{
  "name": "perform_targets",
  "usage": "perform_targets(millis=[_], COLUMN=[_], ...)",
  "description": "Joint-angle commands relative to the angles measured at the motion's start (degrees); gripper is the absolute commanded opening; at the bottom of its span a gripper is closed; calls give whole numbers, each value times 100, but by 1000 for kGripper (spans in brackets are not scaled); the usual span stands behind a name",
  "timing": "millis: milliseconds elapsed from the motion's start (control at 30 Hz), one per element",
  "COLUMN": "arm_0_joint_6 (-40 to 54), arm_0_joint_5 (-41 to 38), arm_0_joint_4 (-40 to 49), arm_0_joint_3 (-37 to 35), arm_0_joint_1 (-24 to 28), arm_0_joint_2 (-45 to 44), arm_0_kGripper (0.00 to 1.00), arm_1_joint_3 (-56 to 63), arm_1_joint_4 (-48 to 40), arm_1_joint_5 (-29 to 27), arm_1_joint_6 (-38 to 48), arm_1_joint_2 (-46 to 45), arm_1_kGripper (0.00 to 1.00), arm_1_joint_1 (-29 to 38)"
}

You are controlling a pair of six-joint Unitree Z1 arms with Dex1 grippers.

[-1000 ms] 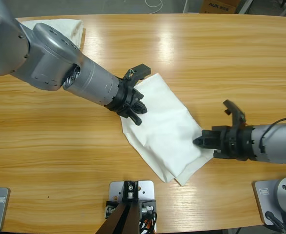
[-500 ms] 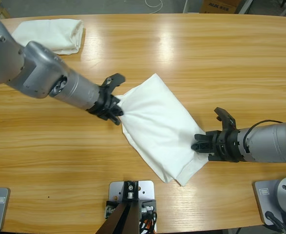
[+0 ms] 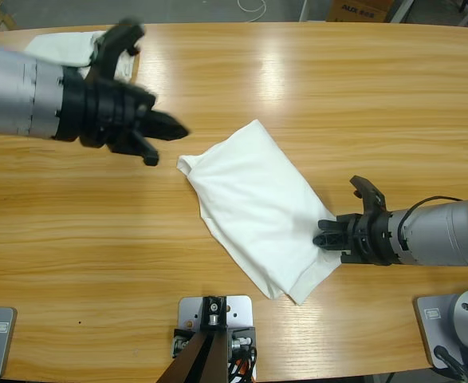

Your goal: Fold clothes

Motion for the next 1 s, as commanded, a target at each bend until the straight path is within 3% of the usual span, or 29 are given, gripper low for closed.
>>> perform_targets(millis=[33,200,300,567,767,1000], arm_0_joint_6=[13,17,13,-36,-384,-903], arm_0_joint_5=[-932,-966,-792,-241,68,687], arm_0_joint_4=[-14,647,1558,2962,4563,5005], arm_0_joint_3=[-1286,-2294,-2897,-3709,-5110,-5558], arm_0_joint_1=[-126,-124,-124,-77,87,394], arm_0_joint_2=[1650,2672,3202,3935,4667,4814], arm_0_kGripper=[0,0,0,0,0,0], arm_1_joint_3=[123,120,120,118,-107,-450], arm_1_joint_4=[156,216,279,374,929,1362], arm_1_joint_5=[176,188,181,148,-26,-46], arm_1_joint_6=[-670,-682,-680,-691,-800,-1051], arm_1_joint_2=[794,763,691,659,392,427], arm_1_kGripper=[0,0,0,0,0,0], arm_1_joint_1=[-66,-66,-66,-66,-66,-66])
